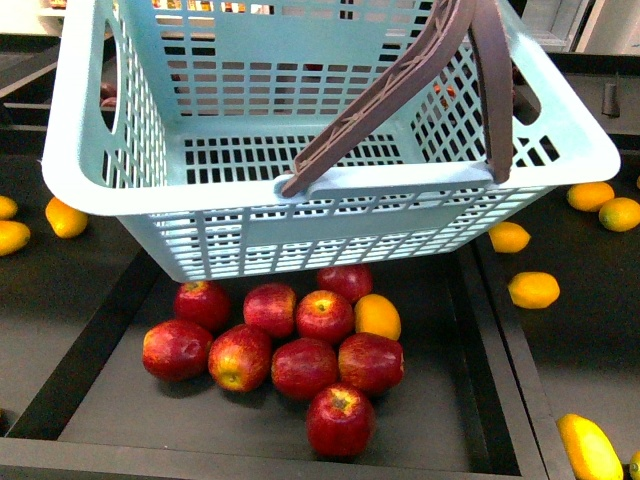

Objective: Pick lemon and mango into basket

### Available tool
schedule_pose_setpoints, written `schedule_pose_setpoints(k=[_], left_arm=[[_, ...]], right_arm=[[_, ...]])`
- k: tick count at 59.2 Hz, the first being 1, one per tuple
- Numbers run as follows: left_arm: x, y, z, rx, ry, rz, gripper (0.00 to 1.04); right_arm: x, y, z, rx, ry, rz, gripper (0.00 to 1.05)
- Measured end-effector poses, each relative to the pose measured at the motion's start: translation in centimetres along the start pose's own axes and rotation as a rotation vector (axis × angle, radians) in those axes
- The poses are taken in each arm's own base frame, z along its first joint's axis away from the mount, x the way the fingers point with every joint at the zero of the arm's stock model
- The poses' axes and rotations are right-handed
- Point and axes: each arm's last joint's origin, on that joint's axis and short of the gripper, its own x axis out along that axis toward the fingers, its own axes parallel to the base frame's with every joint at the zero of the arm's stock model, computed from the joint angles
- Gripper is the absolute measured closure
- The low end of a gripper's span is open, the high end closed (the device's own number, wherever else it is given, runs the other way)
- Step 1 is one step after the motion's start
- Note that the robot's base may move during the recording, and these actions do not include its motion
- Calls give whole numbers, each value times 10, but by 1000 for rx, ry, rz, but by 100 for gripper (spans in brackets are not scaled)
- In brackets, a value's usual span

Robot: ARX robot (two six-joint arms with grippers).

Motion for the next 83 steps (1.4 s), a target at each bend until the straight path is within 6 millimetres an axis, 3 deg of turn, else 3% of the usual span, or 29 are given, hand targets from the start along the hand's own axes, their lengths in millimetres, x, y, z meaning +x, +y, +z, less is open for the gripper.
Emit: schedule_pose_setpoints(k=[9, 12, 17, 29, 48, 66, 83], left_arm=[[0, 0, 0, -4, 2, -1, 100], [0, 0, 0, -2, 1, 0, 100], [0, 0, 0, -2, 1, 1, 100], [0, 0, 0, -2, 0, 1, 100], [0, 0, 0, -2, 1, 0, 100], [0, 0, 0, -2, 1, 0, 100], [0, 0, 0, -2, 1, 1, 100]], right_arm=[[37, -18, 37, 98, -9, -56, 9], [65, -25, 51, 120, 2, -80, 9], [119, -34, 60, 157, 81, -106, 9], [203, -39, 48, 291, 230, -131, 9], [302, -31, 6, 516, 417, -162, 9], [368, -28, 5, 651, 446, -180, 9], [407, -30, 5, 738, 447, -198, 9]])
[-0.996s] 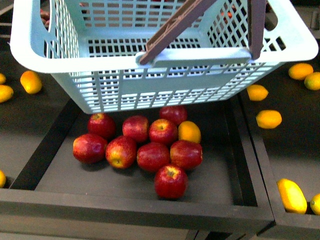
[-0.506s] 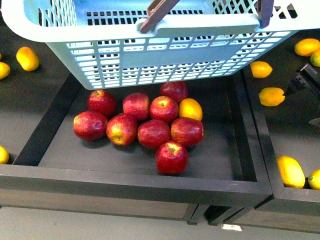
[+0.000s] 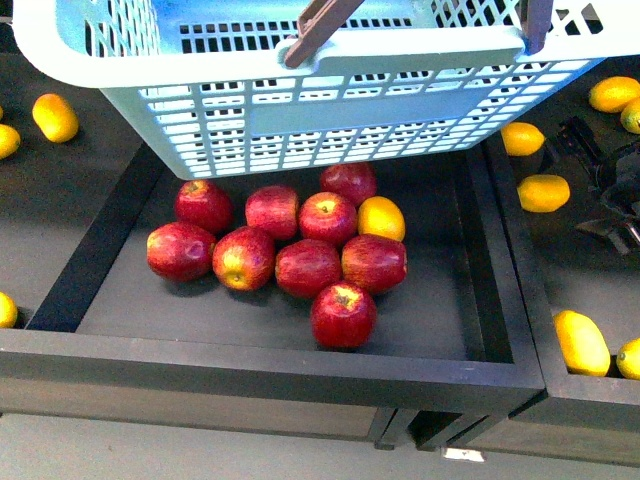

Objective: Pick lemon and mango into basket

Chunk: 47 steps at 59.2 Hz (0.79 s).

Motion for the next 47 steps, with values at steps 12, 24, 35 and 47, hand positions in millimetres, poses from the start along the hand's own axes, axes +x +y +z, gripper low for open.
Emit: schedule_pose_setpoints(k=[12, 24, 35, 47], left_arm=[[0, 0, 0, 0, -1, 0, 100], [0, 0, 0, 0, 0, 0, 100], [0, 0, 0, 0, 0, 0, 100], [0, 0, 0, 0, 0, 0, 100]], right_arm=[[17, 4, 6, 28, 3, -11, 9], [31, 8, 11, 57, 1, -14, 9], [41, 17, 14, 52, -8, -28, 9], [55, 26, 17, 51, -13, -36, 9]])
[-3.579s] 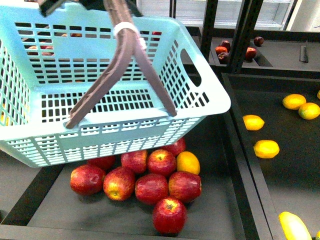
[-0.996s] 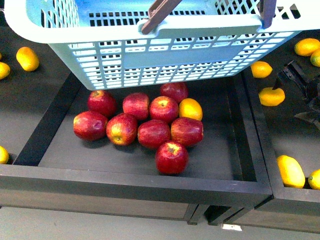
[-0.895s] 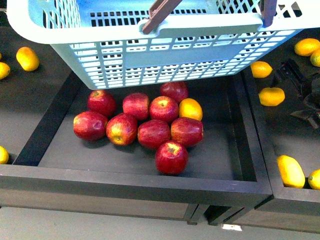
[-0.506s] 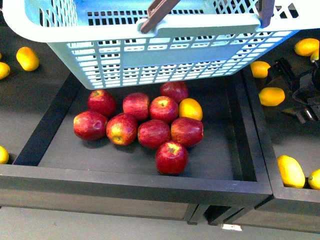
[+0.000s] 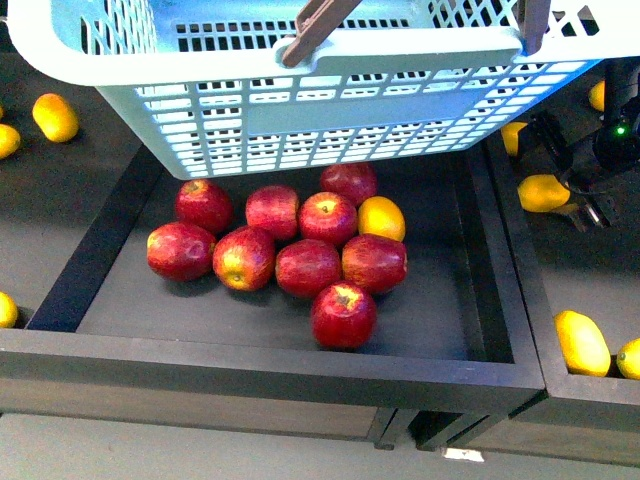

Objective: Pick lemon and mango into basket

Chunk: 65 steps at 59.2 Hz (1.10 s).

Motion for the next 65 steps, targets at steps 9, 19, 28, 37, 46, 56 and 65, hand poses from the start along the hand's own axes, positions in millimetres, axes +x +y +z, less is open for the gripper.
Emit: schedule_pose_setpoints(k=[9, 19, 28, 37, 46, 56, 65], left_arm=[[0, 0, 0, 0, 0, 0, 100], [0, 0, 0, 0, 0, 0, 100], [0, 0, 0, 0, 0, 0, 100], [0, 0, 0, 0, 0, 0, 100], [0, 0, 0, 0, 0, 0, 100], [0, 0, 0, 0, 0, 0, 100], [0, 0, 0, 0, 0, 0, 100]], right_arm=[[10, 0, 1, 9, -7, -17, 9], [15, -1, 5, 26, -31, -33, 19], [17, -6, 6, 33, -43, -60, 40], [17, -13, 7, 40, -48, -64, 51], [10, -21, 7, 26, -57, -69, 52], [-10, -38, 8, -44, -78, -82, 52], [-49, -47, 18, -147, -120, -53, 52]])
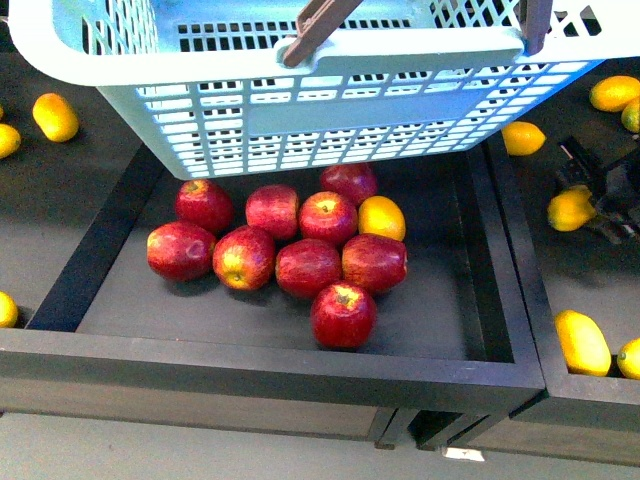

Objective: Pick lemon and mango into basket

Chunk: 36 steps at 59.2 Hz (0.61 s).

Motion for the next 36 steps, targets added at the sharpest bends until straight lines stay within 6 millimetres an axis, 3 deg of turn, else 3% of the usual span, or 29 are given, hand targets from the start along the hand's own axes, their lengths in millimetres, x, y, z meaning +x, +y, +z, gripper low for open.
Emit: schedule_pose_setpoints(k=[10, 18, 27, 36], left_arm=[[0, 0, 0, 0, 0, 0, 100], [0, 0, 0, 0, 0, 0, 100], [0, 0, 0, 0, 0, 0, 100], [0, 0, 0, 0, 0, 0, 100]], right_arm=[[-60, -7, 19, -136, -79, 71, 52], [-123, -15, 30, -251, -142, 142, 52], [-189, -21, 29, -350, -188, 228, 53], [-250, -12, 23, -425, -243, 353, 53]])
